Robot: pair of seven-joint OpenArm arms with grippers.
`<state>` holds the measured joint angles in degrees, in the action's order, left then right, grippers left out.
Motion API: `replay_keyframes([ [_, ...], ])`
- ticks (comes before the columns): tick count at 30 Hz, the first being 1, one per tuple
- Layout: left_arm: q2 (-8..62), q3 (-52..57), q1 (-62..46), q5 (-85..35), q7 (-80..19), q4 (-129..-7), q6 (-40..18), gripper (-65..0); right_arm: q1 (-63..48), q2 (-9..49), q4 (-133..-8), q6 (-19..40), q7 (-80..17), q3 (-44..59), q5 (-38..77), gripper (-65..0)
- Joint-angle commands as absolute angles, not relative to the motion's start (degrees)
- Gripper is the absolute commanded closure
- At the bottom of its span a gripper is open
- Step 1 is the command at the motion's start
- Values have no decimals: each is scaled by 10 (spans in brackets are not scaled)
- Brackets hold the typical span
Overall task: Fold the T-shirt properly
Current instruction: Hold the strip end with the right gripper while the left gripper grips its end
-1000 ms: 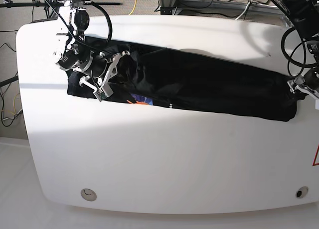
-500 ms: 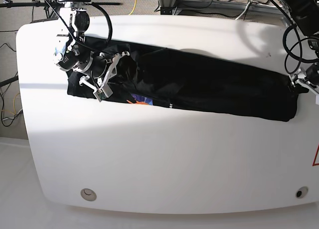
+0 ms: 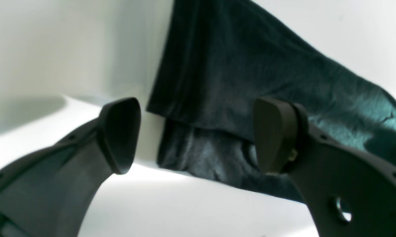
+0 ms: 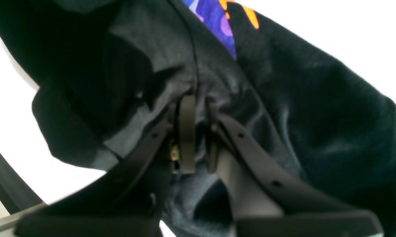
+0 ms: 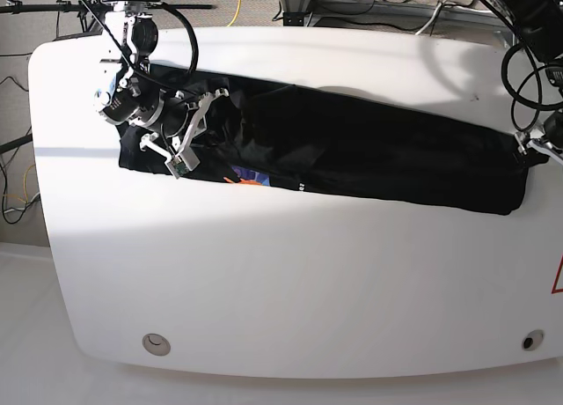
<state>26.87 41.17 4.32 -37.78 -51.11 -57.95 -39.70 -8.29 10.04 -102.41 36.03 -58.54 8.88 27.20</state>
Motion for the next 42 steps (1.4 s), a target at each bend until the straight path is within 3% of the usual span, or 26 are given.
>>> replay_keyframes([
  [1,284,415,55,-395,-503,-589,-400,-503,-75,105,-1033,363,-575,90,282,-47],
  [16,279,356,55,-378,-468,-583,-400,-500,-76,103,-1037,364,-578,91,279,-47],
  [20,279,349,57,-381,-471,-580,-400,-471,-76,104,-1036,364,-577,90,277,-47],
  [26,277,335,58,-381,-473,-580,-400,-362,-76,103,-1036,364,-577,90,277,-48],
  [28,275,328,60,-380,-483,-585,-400,-244,-78,103,-1036,363,-575,91,273,-49],
  [36,270,328,64,-378,-497,-585,-400,-135,-79,102,-1036,362,-574,90,273,-49],
  [38,266,331,60,-371,-499,-587,-400,-143,-78,102,-1036,362,-574,90,272,-48],
  [42,262,335,61,-366,-494,-592,-400,-287,-78,102,-1035,362,-575,90,272,-47],
])
